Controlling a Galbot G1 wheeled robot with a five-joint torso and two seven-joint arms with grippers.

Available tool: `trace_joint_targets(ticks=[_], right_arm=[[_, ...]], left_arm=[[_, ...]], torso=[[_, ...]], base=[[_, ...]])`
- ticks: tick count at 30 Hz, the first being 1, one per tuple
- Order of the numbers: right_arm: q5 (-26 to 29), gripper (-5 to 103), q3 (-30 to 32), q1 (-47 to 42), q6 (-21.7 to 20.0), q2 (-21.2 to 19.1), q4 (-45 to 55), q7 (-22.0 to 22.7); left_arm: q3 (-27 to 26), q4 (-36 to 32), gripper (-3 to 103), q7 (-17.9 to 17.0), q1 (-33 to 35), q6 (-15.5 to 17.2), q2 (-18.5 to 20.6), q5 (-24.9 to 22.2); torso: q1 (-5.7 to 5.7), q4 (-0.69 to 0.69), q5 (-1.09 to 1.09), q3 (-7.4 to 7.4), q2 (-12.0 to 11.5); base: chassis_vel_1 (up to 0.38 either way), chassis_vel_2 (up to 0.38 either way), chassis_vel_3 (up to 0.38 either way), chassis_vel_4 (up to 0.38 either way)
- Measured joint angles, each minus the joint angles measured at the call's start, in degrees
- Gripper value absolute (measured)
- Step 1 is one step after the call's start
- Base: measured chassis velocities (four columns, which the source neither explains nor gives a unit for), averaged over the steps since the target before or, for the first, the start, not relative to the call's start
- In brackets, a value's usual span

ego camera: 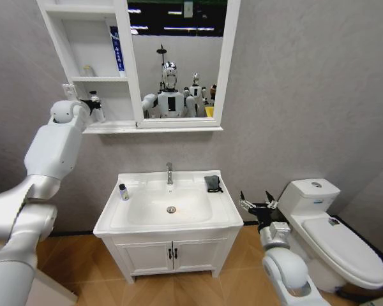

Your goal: Move facial cleanser and shampoo from washbasin to cabinet, then wipe washbasin with towel.

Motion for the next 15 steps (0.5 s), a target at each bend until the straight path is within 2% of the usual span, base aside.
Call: trace_joint_targets(ticks=[2,3,5,6,9,10,11,12,13,15], right_arm=[[0.0,100,0.1,-0.1,0.0,0.0,0.0,0.0],[0.0,100,0.1,-0.1,0.0,0.0,0.0,0.0],[0.0,100,0.1,-0.1,0.0,0.1,0.1,0.0],[0.0,100,0.1,-0.1,0.0,0.1,0.1,0.0],[0.0,100,0.1,-0.2,0.1,0.0,0.1,0.0],[0.0,100,0.1,-0.2,0.1,0.0,0.1,0.0],[0.0,100,0.1,-0.2,0.2,0.0,0.1,0.1],[0.0,100,0.1,-0.2,0.2,0.0,0.1,0.1],[-0.1,100,0.1,-0.2,0.2,0.1,0.1,0.1],[-0.1,100,0.0,-0.2,0.2,0.1,0.1,0.1]], left_arm=[[0.0,-0.2,64,-0.1,0.1,0.1,0.1,-0.2],[0.0,-0.2,64,-0.1,0.1,0.1,0.1,-0.2],[0.1,-0.6,75,-0.2,0.2,0.1,0.2,-0.4],[0.1,-0.6,75,-0.2,0.2,0.1,0.2,-0.4],[0.1,-2.9,85,-1.1,0.8,0.8,1.1,-1.7],[0.1,-2.9,85,-1.1,0.8,0.8,1.1,-1.7],[0.1,-4.9,91,-2.0,1.5,1.4,1.9,-3.0],[0.1,-4.9,91,-2.0,1.5,1.4,1.9,-3.0],[0.1,-7.2,98,-2.9,2.2,1.9,3.1,-4.3],[0.1,-11.4,100,-4.6,3.7,2.7,5.2,-6.3]], torso=[[0.0,0.0,0.0,0.0,0.0],[0.0,0.0,0.0,0.0,0.0],[0.0,0.0,0.0,0.0,0.0],[0.0,0.0,0.0,0.0,0.0],[0.0,-0.01,0.0,0.0,0.0],[0.0,-0.01,0.0,0.0,0.0],[0.0,-0.01,0.0,0.0,0.0],[0.0,-0.01,0.0,0.0,0.0],[0.0,-0.01,0.0,0.0,0.0],[0.0,0.0,0.0,0.0,0.0]], base=[[0.0,0.0,0.0,0.0],[0.0,0.0,0.0,0.0],[0.0,0.0,0.0,0.0],[0.0,0.0,0.0,0.0],[0.0,0.0,0.0,0.0],[0.0,0.0,0.0,0.0],[0.0,0.0,0.0,0.0],[0.0,0.0,0.0,0.0],[0.0,0.0,0.0,0.0],[0.0,0.0,0.0,0.0]])
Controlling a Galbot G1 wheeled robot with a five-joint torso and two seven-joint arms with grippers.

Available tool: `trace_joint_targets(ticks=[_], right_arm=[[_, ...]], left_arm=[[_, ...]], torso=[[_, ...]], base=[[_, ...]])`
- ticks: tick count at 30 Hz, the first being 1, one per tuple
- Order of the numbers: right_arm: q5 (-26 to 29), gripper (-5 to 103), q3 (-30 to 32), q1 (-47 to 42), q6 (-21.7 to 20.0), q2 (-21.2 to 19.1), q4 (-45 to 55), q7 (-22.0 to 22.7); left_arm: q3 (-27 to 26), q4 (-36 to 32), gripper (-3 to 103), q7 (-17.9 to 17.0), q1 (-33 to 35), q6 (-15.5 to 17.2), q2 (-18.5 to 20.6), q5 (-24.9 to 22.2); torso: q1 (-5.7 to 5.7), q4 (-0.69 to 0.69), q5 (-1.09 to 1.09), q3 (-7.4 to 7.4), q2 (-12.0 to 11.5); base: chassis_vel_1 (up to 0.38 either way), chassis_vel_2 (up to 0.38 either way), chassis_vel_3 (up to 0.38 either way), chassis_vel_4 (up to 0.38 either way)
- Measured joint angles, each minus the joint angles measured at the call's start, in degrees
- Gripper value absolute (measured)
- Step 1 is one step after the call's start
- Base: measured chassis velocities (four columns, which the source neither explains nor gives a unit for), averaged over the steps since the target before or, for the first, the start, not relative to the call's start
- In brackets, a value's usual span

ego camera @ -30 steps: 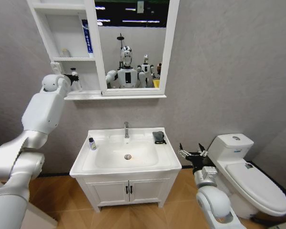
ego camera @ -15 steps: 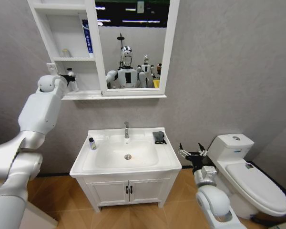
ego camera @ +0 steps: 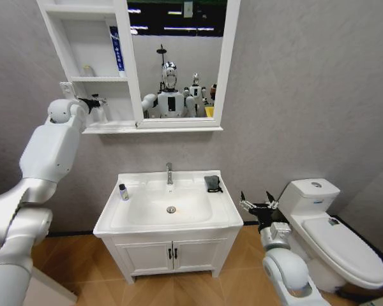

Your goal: Move facial cleanser and shampoo from washbasin to cabinet, then wipe washbasin with towel.

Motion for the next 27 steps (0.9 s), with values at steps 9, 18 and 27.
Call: trace_joint_targets(ticks=[9,18,27], right_arm=[[-0.6,100,-0.6,-0.1,0.0,0.9,0.0,0.0],[-1.7,100,-0.5,-1.0,0.2,2.0,0.7,0.2],[-2.0,100,-0.4,-1.7,0.1,2.1,1.7,0.5]], left_arm=[[-5.4,-21.8,100,-8.2,11.4,3.1,9.4,-10.1],[-14.2,-39.4,100,-14.5,38.4,-0.7,11.8,-11.4],[-14.0,-30.9,100,-13.0,50.1,-10.5,-0.8,4.8]], torso=[[0.0,-0.02,0.02,-0.01,0.0],[-0.02,0.0,-0.07,0.0,0.0],[0.0,-0.01,-0.01,0.0,0.0]], base=[[0.0,0.0,0.0,0.0],[0.0,0.0,0.0,0.0],[0.0,0.0,0.0,0.0]])
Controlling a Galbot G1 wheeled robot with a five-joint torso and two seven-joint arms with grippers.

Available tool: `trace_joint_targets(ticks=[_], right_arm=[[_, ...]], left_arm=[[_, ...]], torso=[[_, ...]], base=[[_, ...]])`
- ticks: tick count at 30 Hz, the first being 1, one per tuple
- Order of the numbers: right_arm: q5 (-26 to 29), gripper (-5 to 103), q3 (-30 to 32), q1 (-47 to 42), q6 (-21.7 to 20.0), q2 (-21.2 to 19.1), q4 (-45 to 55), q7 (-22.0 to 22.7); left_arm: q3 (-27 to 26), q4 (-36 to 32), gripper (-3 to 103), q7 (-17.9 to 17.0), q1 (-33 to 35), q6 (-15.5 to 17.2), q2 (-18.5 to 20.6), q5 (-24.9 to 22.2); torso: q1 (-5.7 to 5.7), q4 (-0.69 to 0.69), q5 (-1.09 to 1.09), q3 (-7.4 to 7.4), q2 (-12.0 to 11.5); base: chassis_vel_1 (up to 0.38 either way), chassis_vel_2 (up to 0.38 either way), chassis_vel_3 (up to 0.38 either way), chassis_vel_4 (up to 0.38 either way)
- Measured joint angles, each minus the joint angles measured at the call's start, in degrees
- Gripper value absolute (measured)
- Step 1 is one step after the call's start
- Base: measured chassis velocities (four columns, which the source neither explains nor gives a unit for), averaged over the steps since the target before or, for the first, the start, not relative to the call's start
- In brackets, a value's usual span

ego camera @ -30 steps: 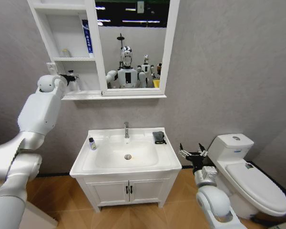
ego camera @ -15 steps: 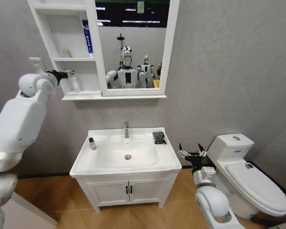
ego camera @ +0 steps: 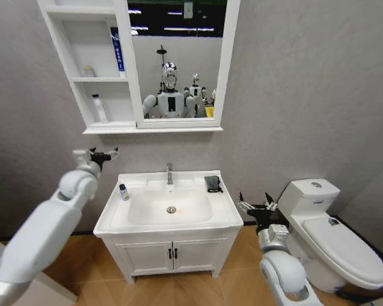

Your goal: Move facial cleanser and shampoo from washbasin to cabinet, then wipe washbasin with towel.

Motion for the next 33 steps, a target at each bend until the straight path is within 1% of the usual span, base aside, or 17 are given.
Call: trace_joint_targets(ticks=[1,2,4,5,6,8,9,12,17,20,27,33], right_arm=[[0.0,100,0.2,-0.3,0.0,0.0,0.1,0.0],[0.0,100,0.2,-0.3,0.0,0.0,0.1,0.0],[0.0,100,0.7,-0.9,0.2,-0.1,0.4,0.0],[0.0,100,0.7,-0.9,0.2,-0.1,0.4,0.0],[0.0,100,0.8,-1.1,0.3,-0.1,0.4,0.0],[0.0,100,0.8,-1.2,0.4,-0.1,0.5,0.0],[0.0,100,0.8,-1.2,0.4,-0.1,0.5,0.0],[0.0,100,0.6,-1.0,0.4,0.0,0.4,0.1],[0.0,100,0.4,-0.8,0.4,-0.1,0.4,0.1],[0.0,100,0.5,-0.9,0.3,-0.1,0.3,0.1],[0.0,100,0.7,-1.2,0.5,0.1,0.0,0.1],[0.0,100,0.6,-1.1,0.7,0.3,-0.4,0.1]], left_arm=[[0.1,1.4,100,0.4,0.8,-0.8,-1.4,1.7],[0.1,1.4,100,0.4,0.8,-0.8,-1.4,1.7],[0.1,4.1,100,1.4,2.5,-2.4,-4.2,5.2],[0.1,4.1,100,1.4,2.5,-2.4,-4.2,5.2],[0.1,5.4,100,2.4,3.3,-3.6,-5.4,7.2],[-0.1,7.2,100,3.5,4.6,-5.2,-6.8,9.6],[-0.1,7.2,100,3.5,4.6,-5.2,-6.8,9.6],[-0.7,9.5,100,4.7,6.7,-6.6,-8.5,11.8],[-1.1,11.6,100,5.5,7.5,-6.9,-9.7,13.6],[-1.0,14.1,100,6.2,7.4,-6.9,-10.8,14.3],[-0.7,18.4,100,6.9,5.6,-7.2,-12.6,14.6],[-0.5,21.5,100,7.9,3.8,-7.4,-13.1,15.8]], torso=[[0.0,0.0,0.01,0.0,0.0],[0.0,0.0,0.01,0.0,0.0],[0.0,0.0,0.02,0.0,0.0],[0.0,0.0,0.02,0.0,0.0],[0.0,0.0,0.01,0.0,0.0],[0.0,0.0,0.03,0.0,0.0],[0.0,0.0,0.03,0.0,0.0],[0.0,0.01,0.02,0.0,0.0],[0.0,0.02,0.02,0.0,0.0],[0.0,0.02,0.01,0.0,0.0],[0.0,0.01,0.01,0.0,0.0],[0.0,0.01,0.02,0.0,0.0]], base=[[0.0,0.0,0.0,0.0],[0.0,0.0,0.0,0.0],[0.0,0.0,0.0,0.0],[0.0,0.0,0.0,0.0],[0.0,0.0,0.0,0.0],[0.0,0.0,0.0,0.0],[0.0,0.0,0.0,0.0],[0.0,0.0,0.0,0.0],[0.0,0.0,0.0,0.0],[0.0,0.0,0.0,0.0],[0.0,0.0,0.0,0.0],[0.0,0.0,0.0,0.0]])
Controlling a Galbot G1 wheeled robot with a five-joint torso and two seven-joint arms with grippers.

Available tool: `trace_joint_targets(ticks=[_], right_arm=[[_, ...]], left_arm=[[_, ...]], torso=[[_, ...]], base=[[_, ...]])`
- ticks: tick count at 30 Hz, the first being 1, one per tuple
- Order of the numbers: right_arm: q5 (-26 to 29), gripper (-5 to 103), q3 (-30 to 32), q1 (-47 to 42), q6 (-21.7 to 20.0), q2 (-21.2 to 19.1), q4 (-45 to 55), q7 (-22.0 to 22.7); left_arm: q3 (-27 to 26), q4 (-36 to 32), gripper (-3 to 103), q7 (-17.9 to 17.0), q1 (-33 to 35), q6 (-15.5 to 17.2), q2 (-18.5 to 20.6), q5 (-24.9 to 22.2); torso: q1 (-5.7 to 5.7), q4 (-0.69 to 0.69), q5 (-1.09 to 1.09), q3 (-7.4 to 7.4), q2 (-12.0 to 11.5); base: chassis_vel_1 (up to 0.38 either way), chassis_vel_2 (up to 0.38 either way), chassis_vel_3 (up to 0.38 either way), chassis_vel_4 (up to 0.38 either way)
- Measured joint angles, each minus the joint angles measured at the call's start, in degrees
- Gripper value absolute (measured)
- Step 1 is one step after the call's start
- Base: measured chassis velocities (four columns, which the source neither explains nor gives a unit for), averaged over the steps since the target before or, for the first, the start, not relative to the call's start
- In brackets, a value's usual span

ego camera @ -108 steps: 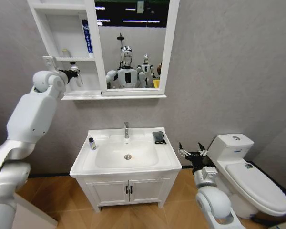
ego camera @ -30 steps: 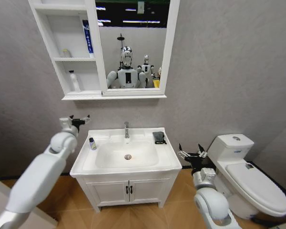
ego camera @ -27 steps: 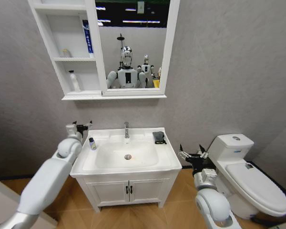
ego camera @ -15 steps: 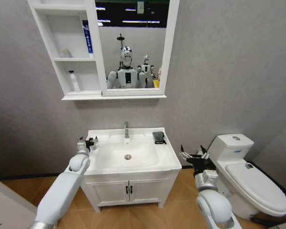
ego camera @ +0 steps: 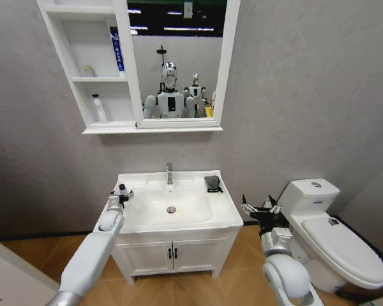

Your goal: Move facial cleanser and shampoo from washbasin to cabinet, then wipe washbasin with towel.

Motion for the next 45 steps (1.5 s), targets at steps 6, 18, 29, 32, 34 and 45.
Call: trace_joint_targets(ticks=[6,18,29,32,34,45], right_arm=[[-0.4,100,-0.2,-0.1,0.4,0.6,-0.5,0.0],[-0.6,100,-0.3,-0.7,0.7,1.2,-0.7,0.1],[-0.8,100,-0.5,-0.7,0.7,1.4,-0.7,0.1],[-0.8,100,-0.5,-0.7,0.7,1.4,-0.7,0.1],[-0.8,100,-0.5,-0.7,0.7,1.4,-0.7,0.1],[-1.1,100,-0.6,-0.1,1.1,1.7,-1.4,0.0]], left_arm=[[0.1,3.0,101,1.0,-1.8,0.2,-0.5,0.1],[0.2,6.5,69,1.7,-3.3,-0.4,-2.2,1.1],[0.1,5.7,43,2.0,-3.6,-0.6,-1.7,0.7],[0.0,2.5,43,1.1,-2.8,0.1,-1.0,-0.2],[0.0,-0.3,43,0.2,-2.3,0.8,-0.4,-1.2],[-1.0,-36.1,43,-12.2,4.9,13.3,15.6,-18.2]], torso=[[0.0,0.0,-0.01,0.0,0.0],[0.0,0.0,-0.01,0.0,0.0],[0.0,0.01,-0.01,0.01,0.0],[0.0,0.01,-0.02,0.01,0.0],[0.01,0.01,-0.03,0.01,0.0],[-0.01,0.01,0.0,-0.01,0.0]], base=[[0.0,0.0,0.0,0.0],[0.0,0.0,0.0,0.0],[0.0,0.0,0.0,0.0],[0.0,0.0,0.0,0.0],[0.0,0.0,0.0,0.0],[0.0,0.0,0.0,0.0]])
